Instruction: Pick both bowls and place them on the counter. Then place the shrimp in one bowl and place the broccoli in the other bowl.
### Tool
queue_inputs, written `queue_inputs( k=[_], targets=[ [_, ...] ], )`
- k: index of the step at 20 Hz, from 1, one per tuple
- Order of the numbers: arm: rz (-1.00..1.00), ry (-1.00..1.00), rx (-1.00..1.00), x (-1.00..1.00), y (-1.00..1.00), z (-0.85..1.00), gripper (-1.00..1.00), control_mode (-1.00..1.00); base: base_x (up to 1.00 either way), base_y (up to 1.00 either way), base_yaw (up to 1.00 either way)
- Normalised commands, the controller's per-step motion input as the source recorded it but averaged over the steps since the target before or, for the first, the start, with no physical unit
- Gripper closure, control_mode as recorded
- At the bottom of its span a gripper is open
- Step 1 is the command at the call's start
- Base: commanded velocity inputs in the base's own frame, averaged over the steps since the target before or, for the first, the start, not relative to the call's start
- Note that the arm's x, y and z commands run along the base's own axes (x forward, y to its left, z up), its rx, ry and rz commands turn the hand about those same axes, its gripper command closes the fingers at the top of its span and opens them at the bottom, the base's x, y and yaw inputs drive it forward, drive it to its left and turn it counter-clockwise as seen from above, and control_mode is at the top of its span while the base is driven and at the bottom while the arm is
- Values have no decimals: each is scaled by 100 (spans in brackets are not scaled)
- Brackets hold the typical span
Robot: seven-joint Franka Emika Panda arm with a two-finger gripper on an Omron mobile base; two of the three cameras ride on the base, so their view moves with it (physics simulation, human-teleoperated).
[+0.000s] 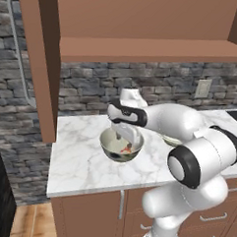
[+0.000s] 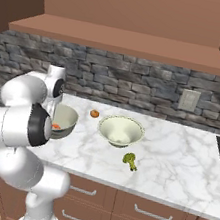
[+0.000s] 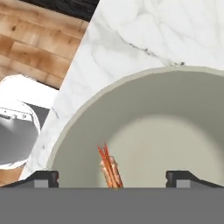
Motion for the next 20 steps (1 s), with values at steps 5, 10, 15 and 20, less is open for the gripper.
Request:
queue_inputs(
  k=[5, 10, 15, 20],
  targets=[
    [-2, -10, 0, -8, 0, 50, -100, -100, 0, 0, 0],
    [-11, -5, 0, -49, -13, 10, -100, -100, 0, 0, 0],
    [-24, -8, 0, -75, -29, 3, -100, -100, 0, 0, 0],
    [-33, -6, 0, -53, -41, 40, -100, -100, 0, 0, 0]
  ],
)
